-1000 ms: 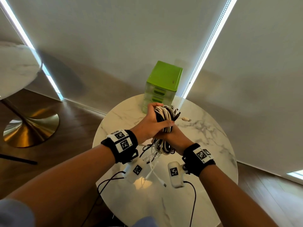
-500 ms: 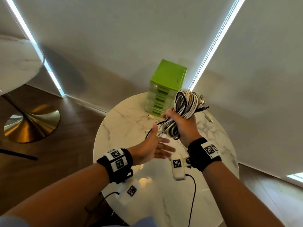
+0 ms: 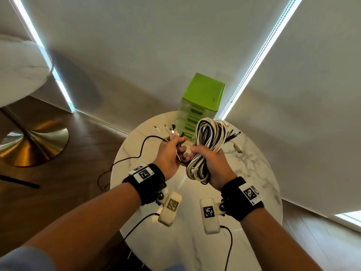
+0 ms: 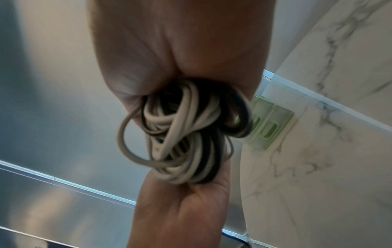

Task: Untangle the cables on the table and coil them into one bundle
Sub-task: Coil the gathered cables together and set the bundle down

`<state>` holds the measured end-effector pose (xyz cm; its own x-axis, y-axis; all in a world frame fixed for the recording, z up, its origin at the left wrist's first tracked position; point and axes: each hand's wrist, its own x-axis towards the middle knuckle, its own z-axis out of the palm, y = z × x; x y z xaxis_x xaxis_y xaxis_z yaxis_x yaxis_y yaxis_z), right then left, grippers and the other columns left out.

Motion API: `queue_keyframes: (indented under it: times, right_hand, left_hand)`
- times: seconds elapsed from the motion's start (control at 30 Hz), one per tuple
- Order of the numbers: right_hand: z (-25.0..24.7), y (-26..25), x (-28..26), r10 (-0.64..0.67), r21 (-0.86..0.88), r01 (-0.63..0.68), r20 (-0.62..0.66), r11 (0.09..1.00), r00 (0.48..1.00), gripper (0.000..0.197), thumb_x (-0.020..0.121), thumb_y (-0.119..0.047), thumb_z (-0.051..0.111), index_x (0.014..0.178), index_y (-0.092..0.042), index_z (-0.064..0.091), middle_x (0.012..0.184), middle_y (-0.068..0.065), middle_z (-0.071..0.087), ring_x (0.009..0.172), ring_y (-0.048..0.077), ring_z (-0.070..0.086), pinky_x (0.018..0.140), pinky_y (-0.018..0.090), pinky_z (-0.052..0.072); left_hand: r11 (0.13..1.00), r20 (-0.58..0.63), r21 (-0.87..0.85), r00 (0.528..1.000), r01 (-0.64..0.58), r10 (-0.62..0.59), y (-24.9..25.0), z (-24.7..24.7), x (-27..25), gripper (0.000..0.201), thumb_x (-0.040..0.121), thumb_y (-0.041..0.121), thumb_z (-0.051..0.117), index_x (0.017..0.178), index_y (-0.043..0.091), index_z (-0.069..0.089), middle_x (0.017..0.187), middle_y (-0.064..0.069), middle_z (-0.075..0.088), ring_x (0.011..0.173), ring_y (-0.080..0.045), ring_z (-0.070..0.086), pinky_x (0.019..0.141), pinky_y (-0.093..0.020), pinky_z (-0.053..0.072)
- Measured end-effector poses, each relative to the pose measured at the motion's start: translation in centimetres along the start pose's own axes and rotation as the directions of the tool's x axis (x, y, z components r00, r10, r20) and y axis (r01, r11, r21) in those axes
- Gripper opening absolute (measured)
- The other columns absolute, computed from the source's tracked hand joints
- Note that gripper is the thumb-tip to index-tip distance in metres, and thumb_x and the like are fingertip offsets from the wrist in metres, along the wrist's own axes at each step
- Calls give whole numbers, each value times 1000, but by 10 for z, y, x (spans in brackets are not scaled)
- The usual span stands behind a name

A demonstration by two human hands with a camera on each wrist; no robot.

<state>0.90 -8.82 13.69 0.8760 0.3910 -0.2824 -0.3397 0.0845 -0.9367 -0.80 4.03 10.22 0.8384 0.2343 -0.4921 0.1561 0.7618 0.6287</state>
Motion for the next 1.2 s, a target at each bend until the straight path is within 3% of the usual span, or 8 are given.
queue_keyframes:
  times: [0.23, 0.3, 0.4, 0.63, 0.83, 0.97, 1.1, 1.2]
  right_hand:
    - [-7, 6, -2, 108, -171, -99, 41, 980, 993, 22, 88, 4, 61, 104, -4, 73, 81, 15, 73, 73, 27, 71, 64, 35, 59]
    - [-9, 7, -2, 127, -198, -105, 101, 974, 987, 28, 87, 5, 60, 109, -7, 73, 90, 15, 75, 81, 26, 72, 69, 35, 59]
    - [-8, 9, -2, 208, -207, -173, 162, 963, 964, 26, 88, 3, 63, 111, -7, 71, 96, 20, 73, 88, 29, 72, 79, 42, 60]
    - [-13, 15, -3, 316, -190, -278, 214, 942, 924, 28, 89, 0, 68, 117, 0, 66, 92, 23, 70, 87, 41, 68, 72, 42, 60]
    - [-19, 22, -3, 195, -276, -151, 138, 949, 971, 30, 83, 8, 69, 113, 2, 68, 92, 17, 74, 81, 26, 72, 69, 32, 59]
    - [-25, 28, -4, 214, -112, -196, 174, 974, 961, 28, 86, 8, 68, 114, 4, 64, 88, 18, 66, 78, 29, 68, 67, 38, 58]
    - [-35, 30, -7, 237, -85, -225, 198, 971, 951, 24, 86, 2, 72, 109, -2, 66, 81, 16, 62, 69, 26, 61, 64, 38, 55]
    - [-38, 34, -4, 231, -162, -214, 97, 963, 968, 32, 82, 5, 72, 114, 5, 64, 85, 18, 65, 70, 26, 65, 67, 38, 56]
  left_hand:
    - [930, 164, 343, 983, -132, 79, -28, -13, -14, 15, 102, 6, 46, 107, 17, 55, 67, 0, 55, 49, -12, 44, 47, -25, 37]
    - [939, 177, 331, 983, -98, 40, -35, -17, -13, 25, 98, 18, 51, 123, 13, 55, 95, -13, 68, 79, -23, 66, 68, -33, 53]
    - [935, 195, 353, 980, -36, -36, -34, -16, -16, 55, 91, 40, 48, 130, 3, 57, 124, -20, 68, 115, -26, 66, 93, -38, 54]
    - [827, 264, 562, 952, -22, -154, -22, -19, -12, 53, 107, 33, 15, 106, 13, 64, 89, 1, 73, 79, -13, 64, 64, -24, 48]
    - [611, 357, 777, 906, -153, -227, -5, -25, -8, 48, 110, 27, 15, 117, 10, 60, 130, -15, 61, 112, -14, 53, 109, -34, 41]
    - [313, 479, 853, 864, -418, -152, 3, -35, -3, 43, 113, 33, 23, 133, 12, 56, 123, 2, 63, 108, -4, 57, 94, -20, 42]
    - [260, 512, 838, 856, -480, -72, 1, -46, 10, 35, 103, 52, 49, 112, 23, 67, 103, 5, 74, 86, -11, 65, 85, -30, 53]
    - [271, 458, 852, 888, -447, 24, 0, -48, 9, 29, 94, 53, 65, 103, 26, 72, 84, 9, 77, 65, 1, 62, 69, -19, 48]
